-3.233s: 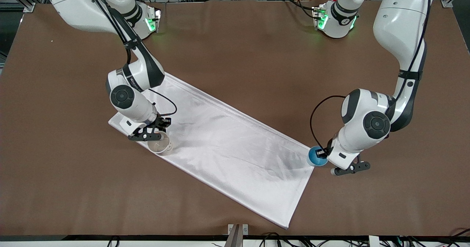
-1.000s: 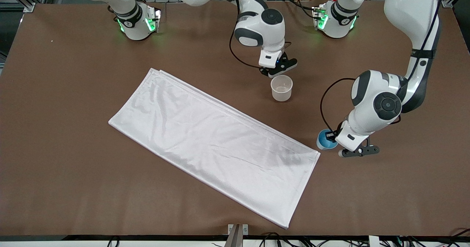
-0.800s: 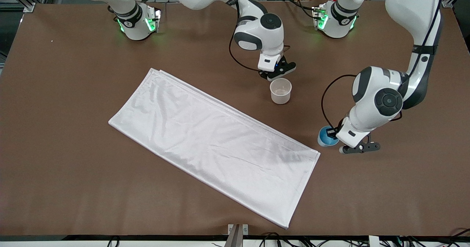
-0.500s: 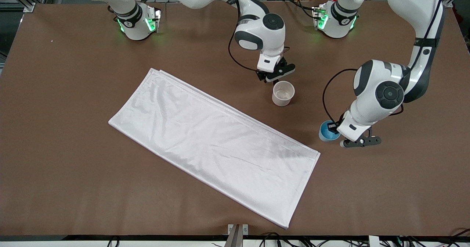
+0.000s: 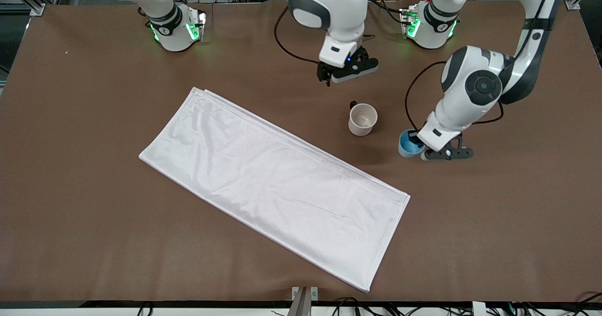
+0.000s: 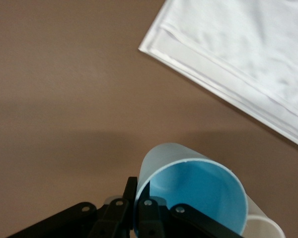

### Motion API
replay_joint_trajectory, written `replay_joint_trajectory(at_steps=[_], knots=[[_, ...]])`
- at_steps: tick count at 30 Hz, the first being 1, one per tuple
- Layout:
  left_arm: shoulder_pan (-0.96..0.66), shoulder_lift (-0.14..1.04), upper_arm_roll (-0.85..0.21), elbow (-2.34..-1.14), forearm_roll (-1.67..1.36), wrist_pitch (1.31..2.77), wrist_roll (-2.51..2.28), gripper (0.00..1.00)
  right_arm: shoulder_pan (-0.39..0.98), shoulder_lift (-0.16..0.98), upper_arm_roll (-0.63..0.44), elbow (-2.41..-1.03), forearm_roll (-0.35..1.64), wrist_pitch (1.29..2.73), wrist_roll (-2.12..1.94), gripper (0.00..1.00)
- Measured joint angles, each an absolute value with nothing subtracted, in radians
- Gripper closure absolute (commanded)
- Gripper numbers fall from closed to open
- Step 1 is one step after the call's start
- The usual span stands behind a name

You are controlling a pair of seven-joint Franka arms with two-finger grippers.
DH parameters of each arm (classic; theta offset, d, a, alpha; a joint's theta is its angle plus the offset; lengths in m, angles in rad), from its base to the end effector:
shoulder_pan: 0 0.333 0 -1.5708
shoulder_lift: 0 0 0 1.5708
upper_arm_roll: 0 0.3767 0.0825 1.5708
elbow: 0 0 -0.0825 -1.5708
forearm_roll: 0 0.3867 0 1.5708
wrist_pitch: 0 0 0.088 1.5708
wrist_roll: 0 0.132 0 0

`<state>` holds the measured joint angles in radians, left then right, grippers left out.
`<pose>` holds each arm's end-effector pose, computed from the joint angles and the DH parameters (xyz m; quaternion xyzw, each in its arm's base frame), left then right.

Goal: Place blue cup into white mug on table

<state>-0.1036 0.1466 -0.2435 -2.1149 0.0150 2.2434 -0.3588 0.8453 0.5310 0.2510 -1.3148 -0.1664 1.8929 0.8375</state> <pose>0.5398 -0.1912 0.3797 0.9999 0.0023 -0.0105 0.0087 0.3938 0.6381 0.4712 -0.9903 -0.1342 -0.0320 0.0162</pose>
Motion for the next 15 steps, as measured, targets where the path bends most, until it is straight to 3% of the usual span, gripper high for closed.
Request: replay_joint_trajectory(at_steps=[8, 15], knots=[[-0.104, 0.069, -0.325, -2.206, -0.015, 2.234, -0.403, 1.0, 0.69, 0.331, 0.249, -1.314, -0.13, 1.642, 0.633, 0.0], [-0.106, 0.056, -0.397, -2.242, -0.074, 2.234, -0.458, 1.0, 0.524, 0.204, 0.243, -1.318, -0.071, 1.512, 0.49, 0.0]])
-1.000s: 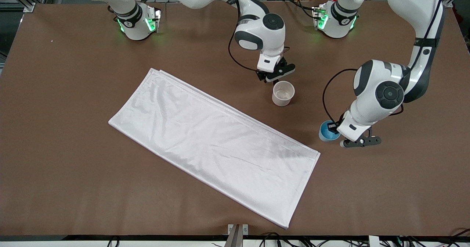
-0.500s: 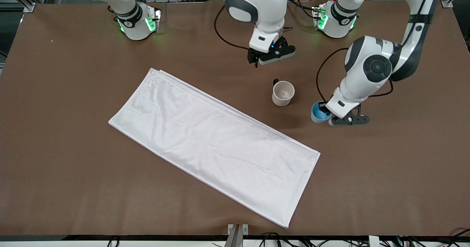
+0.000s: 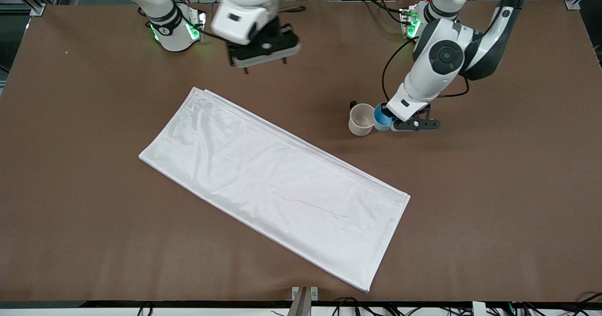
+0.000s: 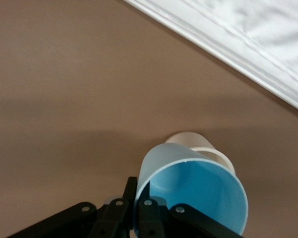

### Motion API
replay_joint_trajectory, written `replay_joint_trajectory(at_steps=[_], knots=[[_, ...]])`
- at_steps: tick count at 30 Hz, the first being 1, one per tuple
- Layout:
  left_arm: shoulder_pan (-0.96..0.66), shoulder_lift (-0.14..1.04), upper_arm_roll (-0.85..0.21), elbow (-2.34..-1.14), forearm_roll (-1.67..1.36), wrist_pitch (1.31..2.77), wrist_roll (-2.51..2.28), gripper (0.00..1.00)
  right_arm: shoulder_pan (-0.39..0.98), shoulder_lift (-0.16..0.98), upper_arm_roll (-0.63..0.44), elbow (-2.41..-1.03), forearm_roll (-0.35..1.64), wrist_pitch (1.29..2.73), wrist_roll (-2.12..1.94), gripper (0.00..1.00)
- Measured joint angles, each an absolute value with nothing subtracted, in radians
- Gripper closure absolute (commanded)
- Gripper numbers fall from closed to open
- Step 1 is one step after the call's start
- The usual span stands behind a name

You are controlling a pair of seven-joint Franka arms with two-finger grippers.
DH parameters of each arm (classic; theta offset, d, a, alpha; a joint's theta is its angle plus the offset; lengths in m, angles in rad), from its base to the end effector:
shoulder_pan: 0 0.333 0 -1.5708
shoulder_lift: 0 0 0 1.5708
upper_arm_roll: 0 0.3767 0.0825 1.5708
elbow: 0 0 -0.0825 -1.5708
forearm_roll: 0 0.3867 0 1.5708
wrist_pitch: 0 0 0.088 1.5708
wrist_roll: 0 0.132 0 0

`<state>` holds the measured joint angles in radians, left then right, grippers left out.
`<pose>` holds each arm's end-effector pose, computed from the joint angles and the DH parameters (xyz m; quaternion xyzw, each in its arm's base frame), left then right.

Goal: Place blue cup into white mug on table

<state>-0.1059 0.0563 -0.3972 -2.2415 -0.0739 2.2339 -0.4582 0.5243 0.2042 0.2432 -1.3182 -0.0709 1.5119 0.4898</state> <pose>0.4602 -0.2561 0.3742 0.9988 0.0011 -0.0448 0.0210 0.4689 0.4127 0.6565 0.9909 0.1341 0.0045 0.0103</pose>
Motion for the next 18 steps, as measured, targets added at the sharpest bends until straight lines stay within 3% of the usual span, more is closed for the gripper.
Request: replay_joint_trajectory(at_steps=[6, 18], knots=[[-0.106, 0.056, -0.432, -2.25, -0.112, 2.234, -0.462, 1.0, 0.383, 0.159, 0.24, -1.325, -0.058, 1.428, 0.451, 0.0], [-0.109, 0.068, -0.462, -2.255, -0.118, 2.238, -0.484, 1.0, 0.083, 0.129, 0.236, -1.344, -0.055, 1.416, 0.306, 0.0]])
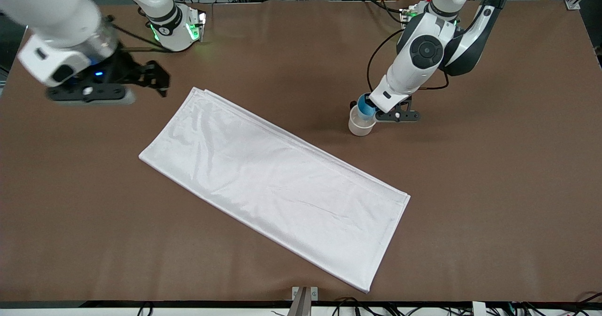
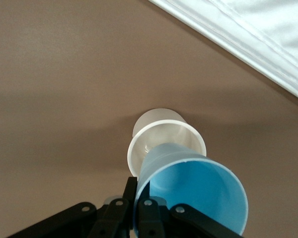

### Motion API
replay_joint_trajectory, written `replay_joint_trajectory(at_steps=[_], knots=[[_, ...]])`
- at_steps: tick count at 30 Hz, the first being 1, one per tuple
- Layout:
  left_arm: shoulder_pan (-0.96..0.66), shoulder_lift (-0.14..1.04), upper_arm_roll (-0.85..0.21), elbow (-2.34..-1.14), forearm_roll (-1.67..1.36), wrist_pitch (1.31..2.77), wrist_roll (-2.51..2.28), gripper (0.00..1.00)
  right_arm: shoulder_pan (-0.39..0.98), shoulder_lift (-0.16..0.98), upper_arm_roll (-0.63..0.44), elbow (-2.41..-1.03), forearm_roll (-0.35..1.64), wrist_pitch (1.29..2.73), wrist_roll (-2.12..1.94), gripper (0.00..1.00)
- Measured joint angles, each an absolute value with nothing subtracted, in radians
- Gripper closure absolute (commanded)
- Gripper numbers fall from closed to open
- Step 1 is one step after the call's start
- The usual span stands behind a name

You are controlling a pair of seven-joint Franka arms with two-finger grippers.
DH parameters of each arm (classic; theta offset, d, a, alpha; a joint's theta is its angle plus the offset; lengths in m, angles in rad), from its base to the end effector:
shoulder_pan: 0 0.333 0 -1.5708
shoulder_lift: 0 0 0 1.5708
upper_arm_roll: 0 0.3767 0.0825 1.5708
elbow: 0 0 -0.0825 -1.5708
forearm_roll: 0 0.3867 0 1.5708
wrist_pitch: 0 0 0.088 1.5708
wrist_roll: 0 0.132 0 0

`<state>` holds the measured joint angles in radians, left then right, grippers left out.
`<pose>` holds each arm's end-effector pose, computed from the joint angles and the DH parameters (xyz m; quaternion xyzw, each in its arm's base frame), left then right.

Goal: Place blue cup into white mug on table

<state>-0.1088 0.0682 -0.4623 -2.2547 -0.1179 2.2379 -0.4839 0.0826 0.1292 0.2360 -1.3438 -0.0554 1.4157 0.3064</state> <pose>0.4378 -0.2865 0.3644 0.9974 -0.0054 -0.0642 0.0320 0.5628 0.1650 0.6809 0.9996 0.0020 -0.0218 0.0201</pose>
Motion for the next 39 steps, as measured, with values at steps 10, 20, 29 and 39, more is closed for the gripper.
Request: replay_joint_trajectory(at_steps=[10, 20, 29, 39], knots=[[-0.113, 0.122, -0.463, -2.257, -0.118, 2.278, -0.484, 1.0, -0.024, 0.068, 0.222, -1.493, -0.055, 1.578, 0.216, 0.0], [-0.124, 0.173, -0.464, -2.257, -0.118, 2.327, -0.484, 1.0, -0.058, 0.055, 0.199, -1.535, -0.055, 1.643, 0.193, 0.0], [-0.124, 0.208, -0.464, -2.256, -0.103, 2.346, -0.484, 0.71, -0.078, 0.048, 0.198, -1.535, -0.055, 1.7, 0.192, 0.0], [-0.115, 0.218, -0.461, -2.214, -0.09, 2.351, -0.484, 0.0, -0.079, 0.042, 0.2, -1.535, -0.055, 1.732, 0.192, 0.0]])
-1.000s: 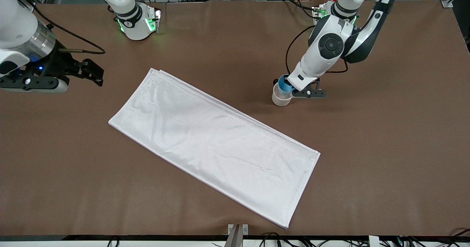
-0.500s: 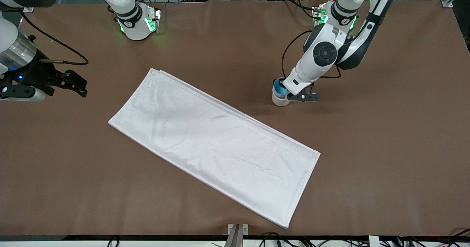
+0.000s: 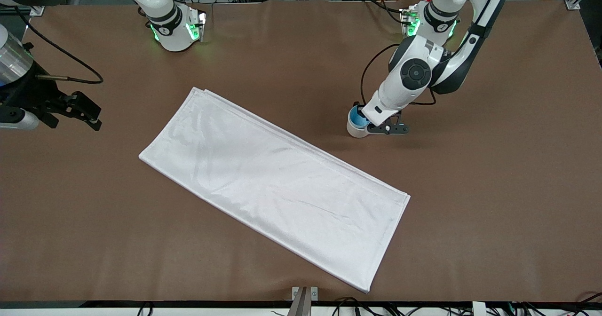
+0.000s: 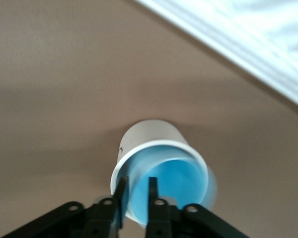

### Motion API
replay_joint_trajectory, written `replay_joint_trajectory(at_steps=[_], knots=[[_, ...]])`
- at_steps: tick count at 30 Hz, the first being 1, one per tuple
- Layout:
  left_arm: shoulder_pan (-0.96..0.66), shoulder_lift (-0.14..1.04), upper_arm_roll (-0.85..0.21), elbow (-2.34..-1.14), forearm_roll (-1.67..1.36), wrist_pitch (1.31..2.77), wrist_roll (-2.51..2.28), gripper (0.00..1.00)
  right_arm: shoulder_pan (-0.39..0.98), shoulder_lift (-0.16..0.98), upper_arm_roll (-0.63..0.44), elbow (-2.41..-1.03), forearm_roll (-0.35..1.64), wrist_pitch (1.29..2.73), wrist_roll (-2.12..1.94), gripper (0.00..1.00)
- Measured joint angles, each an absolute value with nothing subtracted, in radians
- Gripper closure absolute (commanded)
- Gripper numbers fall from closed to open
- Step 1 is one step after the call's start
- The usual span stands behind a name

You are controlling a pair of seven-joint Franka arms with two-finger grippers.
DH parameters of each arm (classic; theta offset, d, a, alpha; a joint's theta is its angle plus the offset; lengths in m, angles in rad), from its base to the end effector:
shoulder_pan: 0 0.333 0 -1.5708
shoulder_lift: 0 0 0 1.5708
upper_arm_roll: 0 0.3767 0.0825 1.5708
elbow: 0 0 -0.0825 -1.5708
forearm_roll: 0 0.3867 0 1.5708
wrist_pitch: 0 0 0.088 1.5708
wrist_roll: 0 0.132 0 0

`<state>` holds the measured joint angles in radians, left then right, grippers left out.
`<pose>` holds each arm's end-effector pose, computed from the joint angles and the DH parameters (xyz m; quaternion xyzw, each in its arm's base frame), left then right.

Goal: Place blue cup into white mug on table

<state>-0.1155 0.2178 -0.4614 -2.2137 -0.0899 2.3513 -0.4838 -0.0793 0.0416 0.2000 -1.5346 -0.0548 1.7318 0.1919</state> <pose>0.4651 -0.3016 0.3176 0.9963 -0.0106 -0.0661 0.0531 0.5892 0.0621 0.6702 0.9961 -0.0336 0.0808 0.0107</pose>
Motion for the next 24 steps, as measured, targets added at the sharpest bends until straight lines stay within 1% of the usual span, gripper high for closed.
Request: replay_joint_trajectory(at_steps=[3, 7, 10, 14, 17, 24], knots=[[-0.112, 0.217, -0.457, -2.181, -0.09, 2.322, -0.484, 0.0, -0.079, 0.039, 0.202, -1.535, -0.055, 1.735, 0.192, 0.0], [-0.087, 0.215, -0.447, -2.101, -0.064, 2.234, -0.482, 0.0, -0.079, 0.034, 0.203, -1.535, -0.055, 1.738, 0.192, 0.0], [-0.046, 0.212, -0.441, -2.028, -0.024, 2.179, -0.465, 0.0, -0.079, 0.029, 0.203, -1.533, -0.055, 1.741, 0.192, 0.0], [0.015, 0.21, -0.437, -1.955, 0.01, 2.144, -0.431, 0.0, -0.078, 0.023, 0.204, -1.53, -0.055, 1.742, 0.192, 0.0], [0.057, 0.21, -0.435, -1.93, 0.047, 2.138, -0.415, 0.0, -0.076, 0.018, 0.205, -1.53, -0.054, 1.743, 0.192, 0.0], [0.141, 0.21, -0.432, -1.913, 0.085, 2.137, -0.309, 0.0, -0.074, 0.018, 0.206, -1.532, -0.054, 1.742, 0.192, 0.0]])
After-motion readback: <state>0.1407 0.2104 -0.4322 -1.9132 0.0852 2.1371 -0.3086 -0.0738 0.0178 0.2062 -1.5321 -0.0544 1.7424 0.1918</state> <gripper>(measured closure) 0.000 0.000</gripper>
